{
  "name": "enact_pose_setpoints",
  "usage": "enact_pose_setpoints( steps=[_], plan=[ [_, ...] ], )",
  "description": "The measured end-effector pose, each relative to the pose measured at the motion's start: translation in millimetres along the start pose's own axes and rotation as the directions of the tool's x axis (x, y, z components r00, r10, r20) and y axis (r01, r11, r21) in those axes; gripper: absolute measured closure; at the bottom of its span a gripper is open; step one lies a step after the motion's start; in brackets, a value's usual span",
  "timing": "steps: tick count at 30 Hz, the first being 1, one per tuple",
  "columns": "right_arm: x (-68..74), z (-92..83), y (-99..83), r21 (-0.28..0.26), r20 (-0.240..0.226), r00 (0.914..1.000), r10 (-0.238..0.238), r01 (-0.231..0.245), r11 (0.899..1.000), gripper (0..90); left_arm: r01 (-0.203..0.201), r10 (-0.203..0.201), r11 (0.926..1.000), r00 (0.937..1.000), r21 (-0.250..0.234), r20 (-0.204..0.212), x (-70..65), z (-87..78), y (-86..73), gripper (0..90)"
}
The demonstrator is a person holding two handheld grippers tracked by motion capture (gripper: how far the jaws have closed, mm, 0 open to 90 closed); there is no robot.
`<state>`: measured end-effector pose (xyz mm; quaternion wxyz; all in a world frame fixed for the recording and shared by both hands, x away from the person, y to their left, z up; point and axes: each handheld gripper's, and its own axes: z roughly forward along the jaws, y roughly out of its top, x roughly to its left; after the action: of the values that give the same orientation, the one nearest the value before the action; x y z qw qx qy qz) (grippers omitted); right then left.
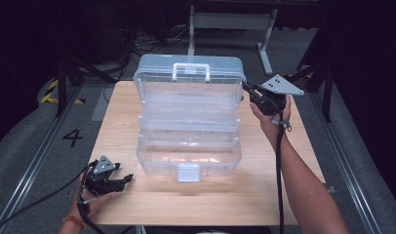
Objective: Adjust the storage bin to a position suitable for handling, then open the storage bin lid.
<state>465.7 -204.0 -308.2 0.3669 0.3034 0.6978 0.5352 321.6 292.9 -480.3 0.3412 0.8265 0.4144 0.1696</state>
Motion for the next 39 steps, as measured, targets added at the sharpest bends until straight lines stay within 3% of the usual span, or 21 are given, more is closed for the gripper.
enact_pose_setpoints(
  steps=[39],
  plan=[
    [-21.3,28.2,7.6,0.057,-0.029,0.9979,0.057,-0.055,0.997,82.4,0.000,0.000,1.0000,1.0000,0.001,0.003,0.8,1.3,1.1,31.6]
  ],
)
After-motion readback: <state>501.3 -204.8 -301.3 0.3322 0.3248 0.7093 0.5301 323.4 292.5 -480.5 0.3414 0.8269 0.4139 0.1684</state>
